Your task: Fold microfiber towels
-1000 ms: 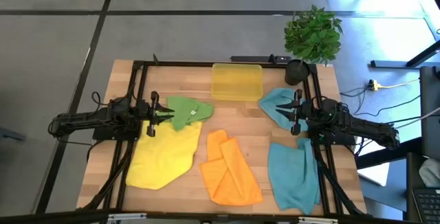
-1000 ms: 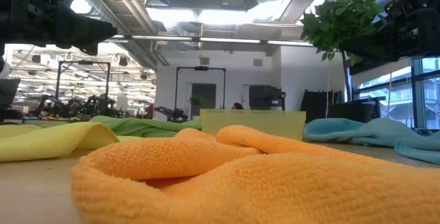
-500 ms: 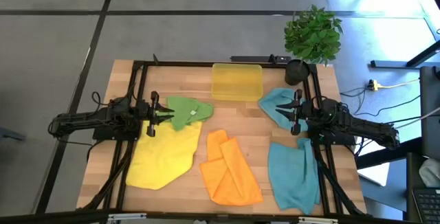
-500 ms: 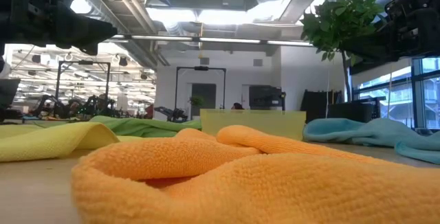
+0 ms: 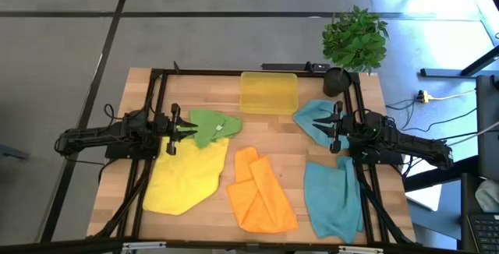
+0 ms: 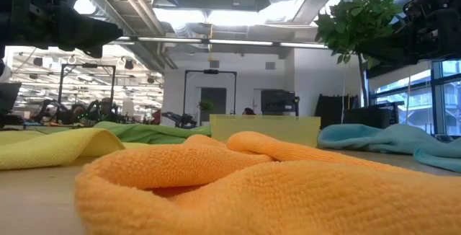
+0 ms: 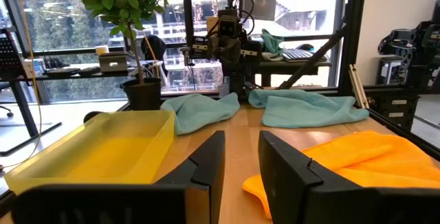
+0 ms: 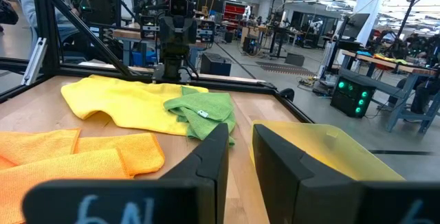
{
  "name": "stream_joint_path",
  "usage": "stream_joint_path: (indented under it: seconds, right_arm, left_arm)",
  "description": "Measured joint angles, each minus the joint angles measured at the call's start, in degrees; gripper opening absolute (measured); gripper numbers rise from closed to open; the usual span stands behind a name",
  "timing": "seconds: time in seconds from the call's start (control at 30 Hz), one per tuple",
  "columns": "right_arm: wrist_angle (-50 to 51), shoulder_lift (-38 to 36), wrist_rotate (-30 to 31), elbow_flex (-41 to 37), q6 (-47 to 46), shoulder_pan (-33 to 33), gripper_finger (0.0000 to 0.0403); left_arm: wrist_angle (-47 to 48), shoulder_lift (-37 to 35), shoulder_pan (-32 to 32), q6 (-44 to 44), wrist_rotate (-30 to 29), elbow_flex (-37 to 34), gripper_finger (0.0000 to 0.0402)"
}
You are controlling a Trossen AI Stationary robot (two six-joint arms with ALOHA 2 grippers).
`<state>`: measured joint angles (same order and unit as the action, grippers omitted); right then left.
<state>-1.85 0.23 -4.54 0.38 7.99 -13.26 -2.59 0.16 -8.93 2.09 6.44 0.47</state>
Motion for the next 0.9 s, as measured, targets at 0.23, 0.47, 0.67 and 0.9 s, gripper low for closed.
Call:
stream_joint_path:
  seconds: [0.23,0.47,0.67,0.9]
  right_arm:
    - [0.0,0.0,-0.02,-0.02,-0.01,0.0,0.0071]
    - [0.0,0.01,-0.02,-0.01,-0.02,0.0,0.0071]
    - [0.01,0.01,-0.01,-0.01,-0.02,0.0,0.0071]
    - [-0.19,0.01,-0.01,0.0,3.18,0.0,0.0071]
  left_arm:
    - [0.0,0.0,0.0,0.0,0.0,0.0,0.008]
    - [0.0,-0.02,0.0,0.0,0.0,-0.02,0.008]
    - [-0.02,-0.01,0.01,0.0,0.02,-0.01,0.008]
    - [-0.02,-0.02,0.0,0.0,0.0,-0.02,0.008]
